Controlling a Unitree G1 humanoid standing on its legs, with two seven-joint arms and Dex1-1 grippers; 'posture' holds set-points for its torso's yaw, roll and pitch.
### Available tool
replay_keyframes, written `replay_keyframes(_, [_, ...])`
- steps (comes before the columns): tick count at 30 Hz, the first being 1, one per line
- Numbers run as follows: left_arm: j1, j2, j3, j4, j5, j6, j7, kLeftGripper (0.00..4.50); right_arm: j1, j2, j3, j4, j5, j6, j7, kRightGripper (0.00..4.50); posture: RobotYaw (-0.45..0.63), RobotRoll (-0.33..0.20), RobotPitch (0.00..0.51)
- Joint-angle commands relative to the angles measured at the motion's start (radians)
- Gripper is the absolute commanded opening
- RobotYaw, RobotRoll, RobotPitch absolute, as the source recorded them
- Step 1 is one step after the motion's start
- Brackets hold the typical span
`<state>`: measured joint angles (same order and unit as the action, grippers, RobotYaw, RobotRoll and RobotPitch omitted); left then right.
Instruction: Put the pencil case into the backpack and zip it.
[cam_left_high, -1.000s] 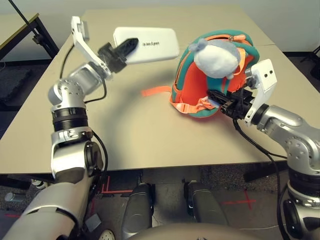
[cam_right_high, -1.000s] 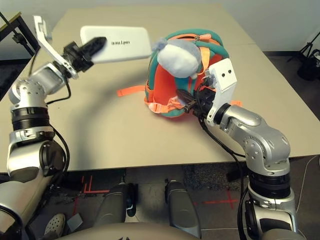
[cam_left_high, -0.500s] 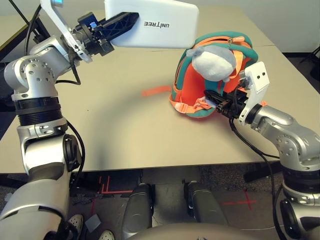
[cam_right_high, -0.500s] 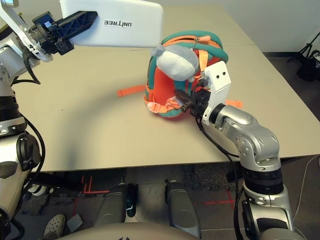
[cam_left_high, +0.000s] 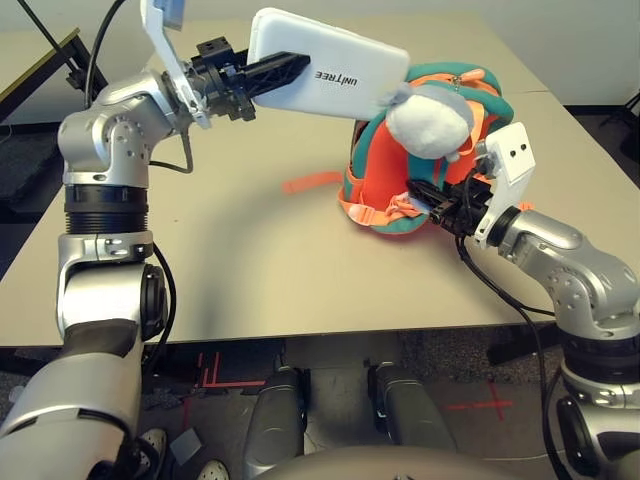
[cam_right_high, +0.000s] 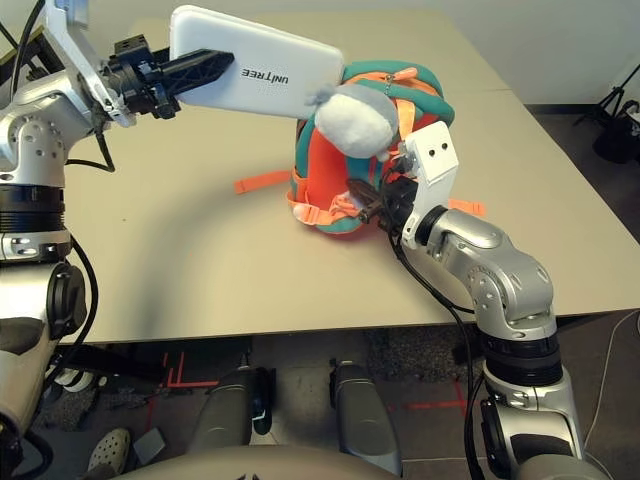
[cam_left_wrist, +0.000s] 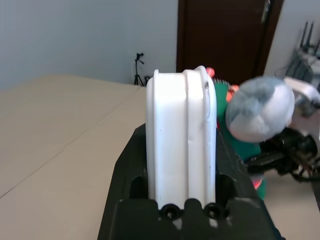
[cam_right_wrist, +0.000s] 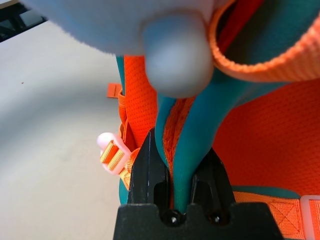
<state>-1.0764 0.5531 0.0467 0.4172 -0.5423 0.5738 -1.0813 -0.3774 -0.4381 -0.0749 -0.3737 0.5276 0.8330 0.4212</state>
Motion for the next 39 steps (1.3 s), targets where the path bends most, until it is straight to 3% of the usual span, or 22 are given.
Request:
replay_keyframes(1, [-0.047, -0.038, -0.073, 0.068, 0.055, -0.040, -0.084, 1.27, 0.003, 0.009, 0.039, 0.024, -0.005, 0.010, 0.013, 0.18, -0.12, 0.000, 0.113])
replay_keyframes(12, [-0.182, -0.210, -0.204, 0.413, 0.275, -0.263, -0.164, 1.27, -0.003, 0.024, 0.051, 0.031, -0.016, -0.011, 0.006, 0.18, -0.16, 0.000, 0.102])
replay_keyframes(19, [-0.227, -0.297, -0.170, 0.584, 0.346, -0.372, -0.094, 1.27, -0.002, 0.025, 0.054, 0.030, -0.028, -0.022, 0.009, 0.18, -0.17, 0.000, 0.091])
replay_keyframes(21, [-0.233, -0.300, -0.156, 0.599, 0.352, -0.388, -0.070, 2.01, -0.002, 0.025, 0.054, 0.030, -0.030, -0.023, 0.010, 0.18, -0.17, 0.000, 0.092])
replay_keyframes(28, [-0.195, -0.217, -0.075, 0.423, 0.294, -0.269, -0.077, 4.49, -0.002, 0.021, 0.061, 0.031, -0.038, -0.023, 0.020, 0.18, -0.15, 0.000, 0.096])
replay_keyframes(39, [-0.002, -0.098, -0.008, -0.025, 0.212, 0.005, 0.004, 4.50, -0.023, 0.026, 0.080, 0.061, -0.048, -0.033, 0.042, 0.18, -0.11, 0.000, 0.100])
